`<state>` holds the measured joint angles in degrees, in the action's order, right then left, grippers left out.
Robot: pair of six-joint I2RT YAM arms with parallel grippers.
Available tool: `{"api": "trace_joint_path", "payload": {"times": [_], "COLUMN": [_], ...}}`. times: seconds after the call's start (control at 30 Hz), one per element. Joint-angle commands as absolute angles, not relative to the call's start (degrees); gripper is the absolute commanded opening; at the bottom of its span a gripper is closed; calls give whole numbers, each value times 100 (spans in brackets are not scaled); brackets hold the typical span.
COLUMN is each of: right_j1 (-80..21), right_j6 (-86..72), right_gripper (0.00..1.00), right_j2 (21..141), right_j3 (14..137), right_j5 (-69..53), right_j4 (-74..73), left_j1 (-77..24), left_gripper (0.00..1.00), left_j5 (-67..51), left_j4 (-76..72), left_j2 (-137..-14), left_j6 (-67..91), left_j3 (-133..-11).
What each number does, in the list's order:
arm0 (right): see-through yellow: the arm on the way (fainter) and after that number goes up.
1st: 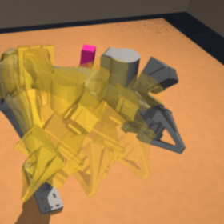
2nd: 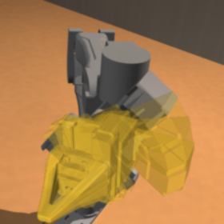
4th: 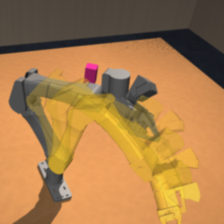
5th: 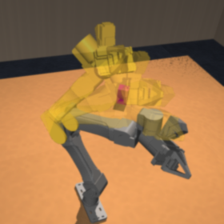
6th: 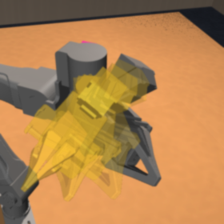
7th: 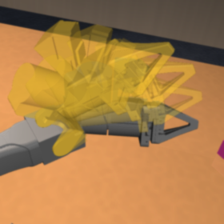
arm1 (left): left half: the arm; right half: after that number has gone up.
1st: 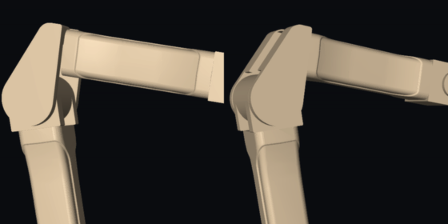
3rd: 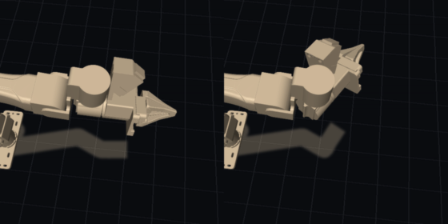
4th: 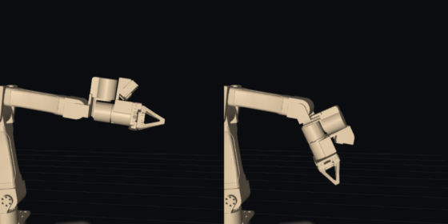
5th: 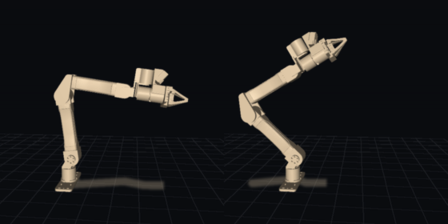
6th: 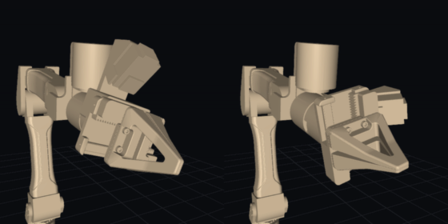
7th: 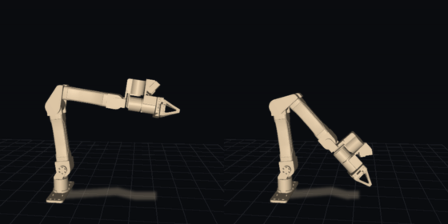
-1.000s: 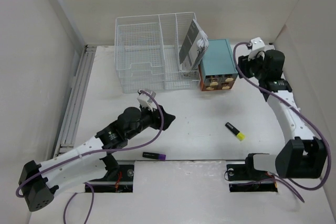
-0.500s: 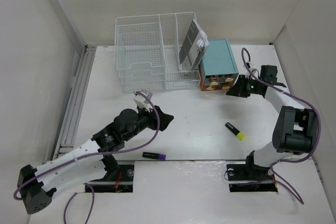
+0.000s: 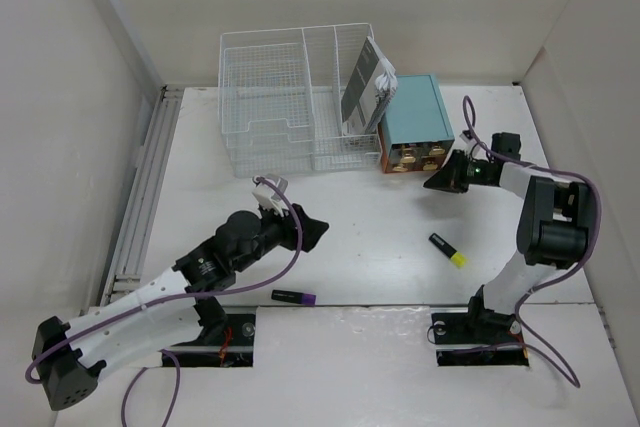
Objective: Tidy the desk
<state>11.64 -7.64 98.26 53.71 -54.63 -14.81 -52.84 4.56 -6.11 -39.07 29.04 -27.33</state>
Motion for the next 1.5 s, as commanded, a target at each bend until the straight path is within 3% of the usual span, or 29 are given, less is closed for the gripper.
{"api": "trace_joint_path", "payload": {"times": [0.0, 0.27, 0.57, 1.0, 1.47], "right_j1": [1195, 722, -385, -913, -581], "right_j6": [-844, -652, 34, 35, 1230], "right_gripper": [12, 12, 12, 11, 10], "right_j2": [9809, 9344, 8824, 8807, 8131], "right_j3": [5809, 5941, 6231, 6530, 6118], "right_j5": [-6144, -5925, -4117, -2233, -4745], "right_j4": [-967, -861, -861, -554, -2021], "left_j1": [-5309, -5309, -5309, -5309, -5309], "left_gripper": [63, 63, 63, 63, 63], "left_j5": [492, 492, 492, 439, 439], "left_j4": [-879, -879, -879, -879, -826], "left_j2": [-3867, -3867, -3867, -3762, -3647], "left_j6": [2936, 2936, 2936, 2936, 2936], "left_j3": [-2620, -2619, -2619, -2619, -2566]}}
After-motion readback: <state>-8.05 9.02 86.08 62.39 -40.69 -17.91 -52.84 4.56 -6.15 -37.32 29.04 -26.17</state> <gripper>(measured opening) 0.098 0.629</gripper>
